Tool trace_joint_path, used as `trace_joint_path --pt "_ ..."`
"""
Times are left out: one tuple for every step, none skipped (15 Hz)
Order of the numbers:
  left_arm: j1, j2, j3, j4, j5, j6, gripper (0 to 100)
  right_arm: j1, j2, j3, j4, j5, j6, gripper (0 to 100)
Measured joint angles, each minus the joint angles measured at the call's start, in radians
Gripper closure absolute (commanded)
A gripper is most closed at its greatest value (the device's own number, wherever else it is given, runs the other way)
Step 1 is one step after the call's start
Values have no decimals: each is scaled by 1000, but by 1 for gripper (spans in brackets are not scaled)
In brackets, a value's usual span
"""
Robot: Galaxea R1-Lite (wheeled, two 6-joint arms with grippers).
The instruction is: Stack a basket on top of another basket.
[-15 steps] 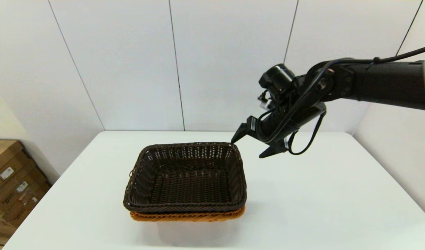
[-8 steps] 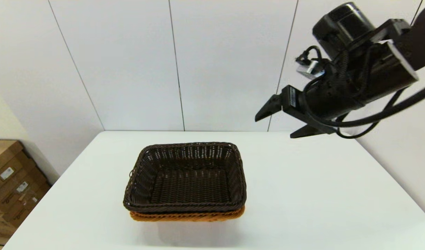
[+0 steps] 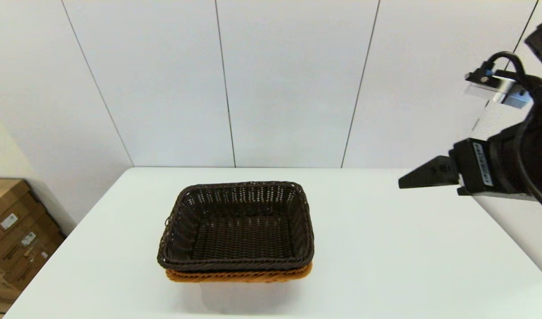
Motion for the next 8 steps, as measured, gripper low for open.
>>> trace_joint_path --pt "0 0 0 0 0 0 0 1 -46 44 -2 -4 -2 0" --pt "0 0 0 0 0 0 0 0 -88 88 -2 -9 -4 0" --pt "0 0 0 0 1 0 0 -4 -130 134 -3 -25 -5 0" --pt "0 0 0 0 0 0 0 -8 -166 177 -3 -50 -6 0" --pt "0 0 0 0 0 0 0 -11 -199 219 -3 -77 -7 0" --pt "0 0 0 0 0 0 0 -13 -230 260 -3 -100 -7 0" --pt "0 0 0 0 0 0 0 -16 -264 302 -4 -115 -8 0" --pt "0 0 0 0 0 0 0 -21 -298 343 -5 -124 -8 0"
